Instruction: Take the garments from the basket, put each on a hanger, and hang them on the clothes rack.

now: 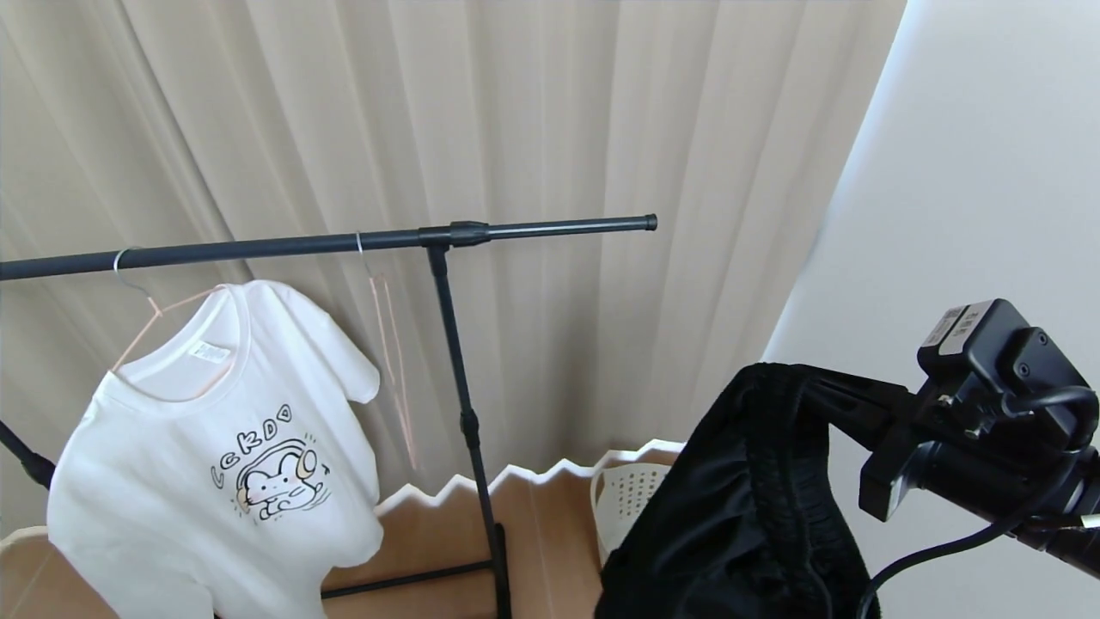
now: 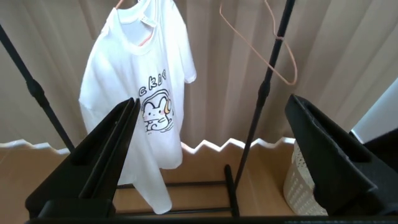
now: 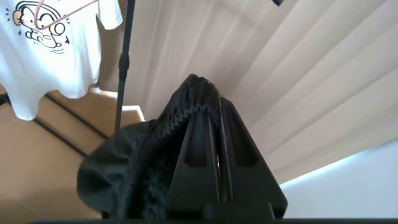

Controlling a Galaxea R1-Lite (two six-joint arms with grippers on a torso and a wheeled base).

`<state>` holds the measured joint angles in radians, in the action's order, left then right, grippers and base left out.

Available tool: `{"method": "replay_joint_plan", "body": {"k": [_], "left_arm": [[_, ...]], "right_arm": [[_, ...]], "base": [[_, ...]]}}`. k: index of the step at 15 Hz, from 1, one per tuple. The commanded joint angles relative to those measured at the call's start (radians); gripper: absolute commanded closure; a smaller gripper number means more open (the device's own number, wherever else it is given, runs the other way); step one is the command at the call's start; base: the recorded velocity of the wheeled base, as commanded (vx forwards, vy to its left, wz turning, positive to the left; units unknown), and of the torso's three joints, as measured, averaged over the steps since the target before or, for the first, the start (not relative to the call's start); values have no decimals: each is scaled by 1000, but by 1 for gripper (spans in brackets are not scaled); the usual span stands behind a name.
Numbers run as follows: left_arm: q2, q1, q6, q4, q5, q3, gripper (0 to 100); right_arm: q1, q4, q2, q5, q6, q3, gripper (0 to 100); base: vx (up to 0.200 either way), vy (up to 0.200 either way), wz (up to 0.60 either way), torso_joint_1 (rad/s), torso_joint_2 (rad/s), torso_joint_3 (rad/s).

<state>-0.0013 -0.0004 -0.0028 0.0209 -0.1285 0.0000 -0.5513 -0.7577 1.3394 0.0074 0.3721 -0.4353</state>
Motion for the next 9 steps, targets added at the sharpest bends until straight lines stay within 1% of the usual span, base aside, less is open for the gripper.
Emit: {"method": "replay_joint_plan", "body": {"k": [1,9], "left_arm": [[1,0,0,1,0,0,0],[1,0,0,1,0,0,0]], "right_arm": [[-1,-2,0,0,1,0,100],[-1,-2,1,0,1,0,100]], "base": [[0,200,0,12,2,-2],[0,200,0,2,2,1]]}}
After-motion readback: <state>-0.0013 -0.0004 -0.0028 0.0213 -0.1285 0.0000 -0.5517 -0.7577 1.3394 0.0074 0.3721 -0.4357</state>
